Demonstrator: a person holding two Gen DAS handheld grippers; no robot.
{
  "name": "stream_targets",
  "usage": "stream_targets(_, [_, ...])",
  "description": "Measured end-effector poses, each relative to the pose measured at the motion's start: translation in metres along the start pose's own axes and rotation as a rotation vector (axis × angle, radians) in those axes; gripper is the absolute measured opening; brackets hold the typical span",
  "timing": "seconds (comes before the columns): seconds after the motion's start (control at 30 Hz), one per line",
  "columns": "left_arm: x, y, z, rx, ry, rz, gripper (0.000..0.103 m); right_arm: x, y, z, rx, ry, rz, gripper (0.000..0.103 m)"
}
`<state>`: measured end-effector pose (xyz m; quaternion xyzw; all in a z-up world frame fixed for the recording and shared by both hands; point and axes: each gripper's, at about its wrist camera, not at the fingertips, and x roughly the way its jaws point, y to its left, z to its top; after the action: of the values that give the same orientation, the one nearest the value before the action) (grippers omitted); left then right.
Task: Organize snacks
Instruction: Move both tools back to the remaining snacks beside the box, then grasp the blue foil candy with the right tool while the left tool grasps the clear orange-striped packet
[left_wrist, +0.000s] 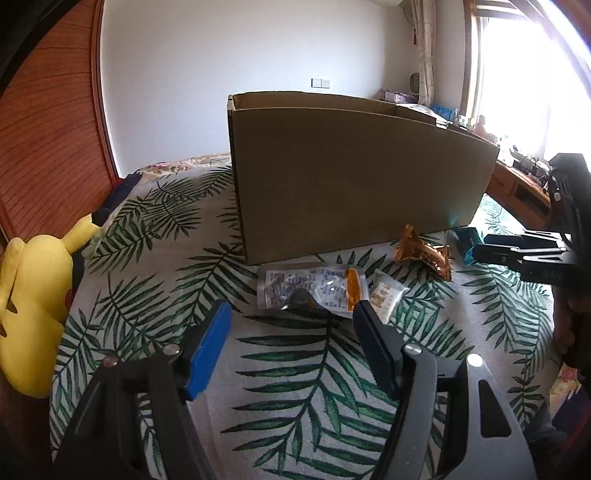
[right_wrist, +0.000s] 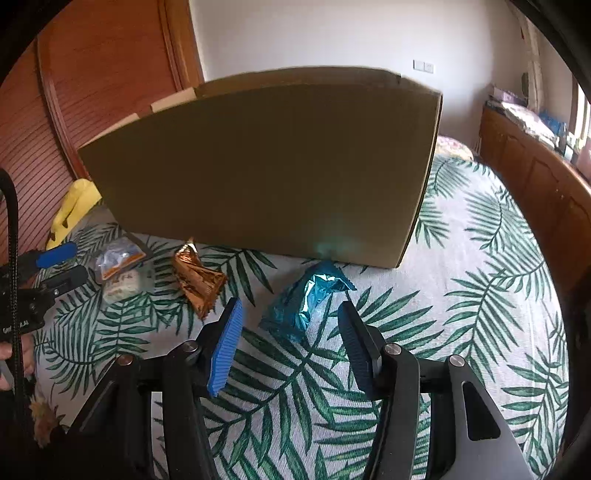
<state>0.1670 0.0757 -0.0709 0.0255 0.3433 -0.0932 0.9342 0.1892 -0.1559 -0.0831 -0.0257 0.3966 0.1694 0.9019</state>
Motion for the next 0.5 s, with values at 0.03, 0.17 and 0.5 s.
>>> stream_targets(0.03, [0.0, 0.0, 0.0, 0.002, 0.0, 0.001, 0.068, 0.001, -0.002, 0.001, 0.01, 0.0, 0.007, 0.055])
stream_targets(0.17, [0.003, -0.001, -0.002, 0.003, 0.009, 0.001, 0.068, 0.007, -0.003, 0.007, 0.018, 0.013, 0.0, 0.053])
stream_targets(0.5, [0.006, 0.0, -0.004, -0.013, 0.027, -0.004, 0.068, 0.023, 0.005, 0.015, -0.048, 0.062, -0.077, 0.028])
